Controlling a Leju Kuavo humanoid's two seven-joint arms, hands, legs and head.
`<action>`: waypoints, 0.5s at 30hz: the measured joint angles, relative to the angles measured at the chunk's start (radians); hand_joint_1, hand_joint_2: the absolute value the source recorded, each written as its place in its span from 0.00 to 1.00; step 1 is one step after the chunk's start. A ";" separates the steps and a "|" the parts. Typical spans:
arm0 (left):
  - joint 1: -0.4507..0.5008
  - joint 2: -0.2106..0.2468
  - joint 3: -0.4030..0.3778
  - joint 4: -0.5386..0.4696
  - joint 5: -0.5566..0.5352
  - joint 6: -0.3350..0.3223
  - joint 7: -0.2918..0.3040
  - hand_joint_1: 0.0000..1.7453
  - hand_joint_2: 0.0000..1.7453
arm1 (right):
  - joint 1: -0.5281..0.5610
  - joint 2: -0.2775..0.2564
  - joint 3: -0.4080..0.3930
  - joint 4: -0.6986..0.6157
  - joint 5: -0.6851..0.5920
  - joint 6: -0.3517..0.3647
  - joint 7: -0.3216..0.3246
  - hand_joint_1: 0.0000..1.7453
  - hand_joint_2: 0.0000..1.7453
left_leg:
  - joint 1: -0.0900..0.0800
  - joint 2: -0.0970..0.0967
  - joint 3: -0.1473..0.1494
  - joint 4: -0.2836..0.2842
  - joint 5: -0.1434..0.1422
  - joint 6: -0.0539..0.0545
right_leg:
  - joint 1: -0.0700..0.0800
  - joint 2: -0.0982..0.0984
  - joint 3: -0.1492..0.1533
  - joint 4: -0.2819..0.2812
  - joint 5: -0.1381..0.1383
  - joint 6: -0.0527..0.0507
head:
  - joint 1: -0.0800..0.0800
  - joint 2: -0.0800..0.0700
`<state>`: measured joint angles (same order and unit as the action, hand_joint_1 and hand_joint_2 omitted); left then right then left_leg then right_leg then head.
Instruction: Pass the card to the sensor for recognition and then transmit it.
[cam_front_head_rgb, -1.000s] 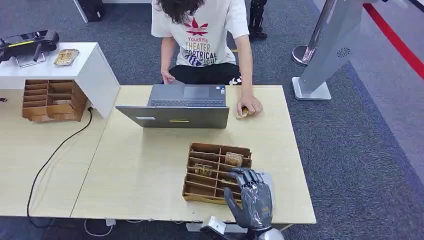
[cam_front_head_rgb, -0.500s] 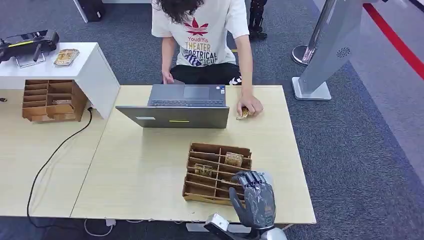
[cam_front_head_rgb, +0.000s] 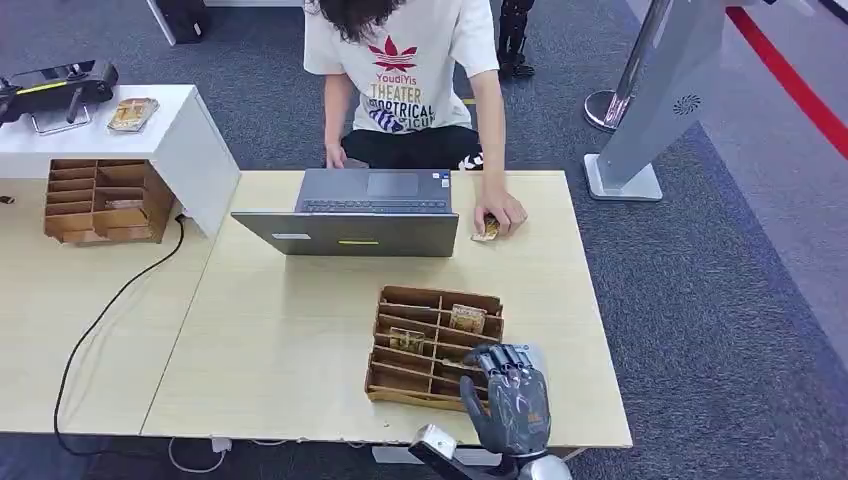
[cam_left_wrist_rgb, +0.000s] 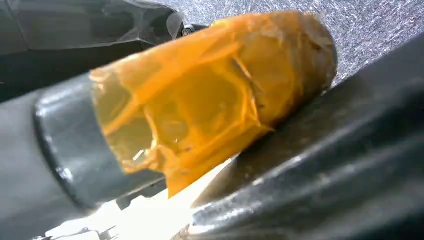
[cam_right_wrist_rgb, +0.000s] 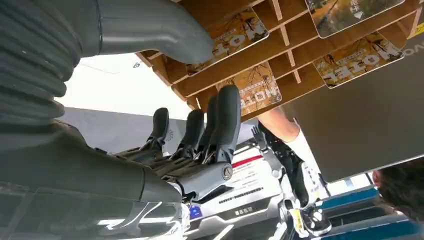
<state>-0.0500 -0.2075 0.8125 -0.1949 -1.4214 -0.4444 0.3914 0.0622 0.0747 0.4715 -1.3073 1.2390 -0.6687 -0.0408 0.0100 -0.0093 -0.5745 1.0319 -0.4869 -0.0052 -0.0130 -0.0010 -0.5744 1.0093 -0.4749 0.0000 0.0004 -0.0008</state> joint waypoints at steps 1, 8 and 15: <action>0.000 0.000 0.000 0.000 -0.001 0.000 0.000 0.00 0.00 | -0.001 0.000 0.000 0.003 0.000 0.000 0.000 0.54 1.00 | 0.000 0.000 0.000 0.000 0.000 0.000 | 0.000 0.000 0.000 0.000 0.000 0.000 | 0.000 0.000; -0.001 0.000 0.000 0.000 -0.005 -0.001 0.000 0.00 0.00 | -0.010 0.005 -0.003 0.021 0.000 0.000 -0.009 0.50 1.00 | 0.000 0.000 0.000 0.000 0.000 0.000 | 0.000 0.000 0.000 0.000 0.000 0.000 | 0.000 0.000; -0.001 0.000 0.000 0.000 -0.008 -0.002 -0.002 0.00 0.00 | -0.016 0.008 -0.004 0.037 0.002 0.000 -0.009 0.45 1.00 | 0.000 0.000 0.000 0.000 0.000 0.000 | 0.000 0.000 0.000 0.000 0.000 0.000 | 0.000 0.000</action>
<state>-0.0510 -0.2075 0.8125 -0.1949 -1.4290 -0.4463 0.3895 0.0458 0.0832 0.4673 -1.2707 1.2413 -0.6687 -0.0499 0.0099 -0.0093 -0.5746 1.0319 -0.4869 -0.0052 -0.0130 -0.0011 -0.5744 1.0093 -0.4749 0.0000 0.0000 -0.0007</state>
